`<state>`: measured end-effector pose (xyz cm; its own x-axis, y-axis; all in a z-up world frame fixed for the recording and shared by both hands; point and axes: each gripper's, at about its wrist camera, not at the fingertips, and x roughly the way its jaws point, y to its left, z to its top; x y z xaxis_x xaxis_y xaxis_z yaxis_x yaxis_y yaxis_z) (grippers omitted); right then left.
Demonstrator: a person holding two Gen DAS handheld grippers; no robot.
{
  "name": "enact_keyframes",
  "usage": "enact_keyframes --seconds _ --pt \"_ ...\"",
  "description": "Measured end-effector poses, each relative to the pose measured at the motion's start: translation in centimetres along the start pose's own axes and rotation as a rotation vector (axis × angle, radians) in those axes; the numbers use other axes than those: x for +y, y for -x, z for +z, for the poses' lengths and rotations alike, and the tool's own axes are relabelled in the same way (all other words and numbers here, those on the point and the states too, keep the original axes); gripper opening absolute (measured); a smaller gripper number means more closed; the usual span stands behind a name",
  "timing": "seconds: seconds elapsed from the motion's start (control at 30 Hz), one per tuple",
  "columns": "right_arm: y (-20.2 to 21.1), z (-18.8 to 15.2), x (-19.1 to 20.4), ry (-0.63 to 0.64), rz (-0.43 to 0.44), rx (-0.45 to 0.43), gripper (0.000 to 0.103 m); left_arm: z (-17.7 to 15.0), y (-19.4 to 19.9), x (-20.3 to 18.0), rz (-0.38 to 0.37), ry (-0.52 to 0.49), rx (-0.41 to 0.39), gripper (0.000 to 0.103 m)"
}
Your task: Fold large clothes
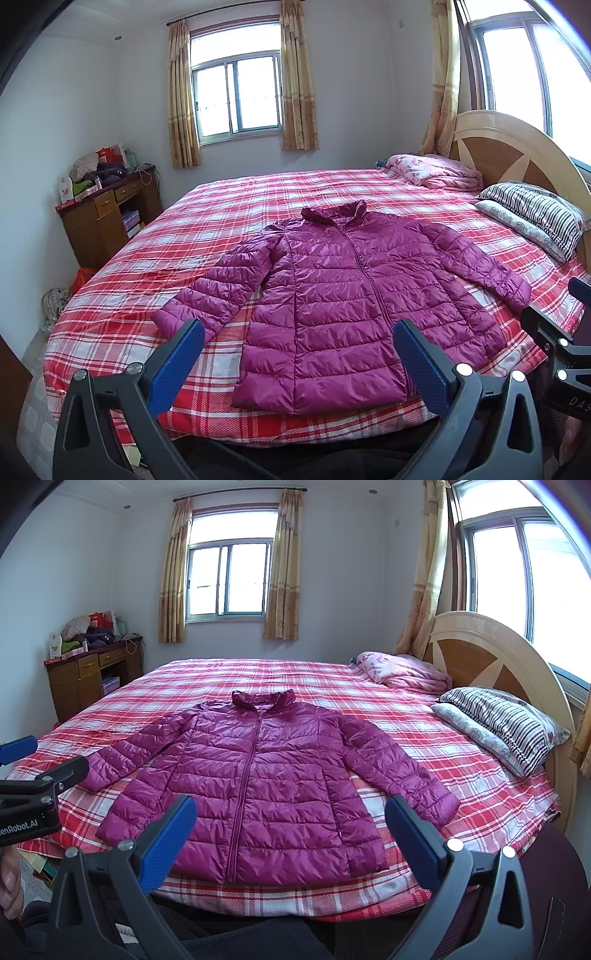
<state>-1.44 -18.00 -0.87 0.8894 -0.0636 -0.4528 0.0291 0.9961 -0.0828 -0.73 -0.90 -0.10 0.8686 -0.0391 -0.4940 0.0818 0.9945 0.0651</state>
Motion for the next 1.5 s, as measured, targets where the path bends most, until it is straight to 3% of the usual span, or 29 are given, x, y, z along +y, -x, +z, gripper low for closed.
enact_keyframes --seconds 1.5 --pt "-1.5 -0.8 -0.3 -0.026 0.025 0.036 0.103 0.2 -0.9 0.6 0.001 0.013 0.013 0.102"
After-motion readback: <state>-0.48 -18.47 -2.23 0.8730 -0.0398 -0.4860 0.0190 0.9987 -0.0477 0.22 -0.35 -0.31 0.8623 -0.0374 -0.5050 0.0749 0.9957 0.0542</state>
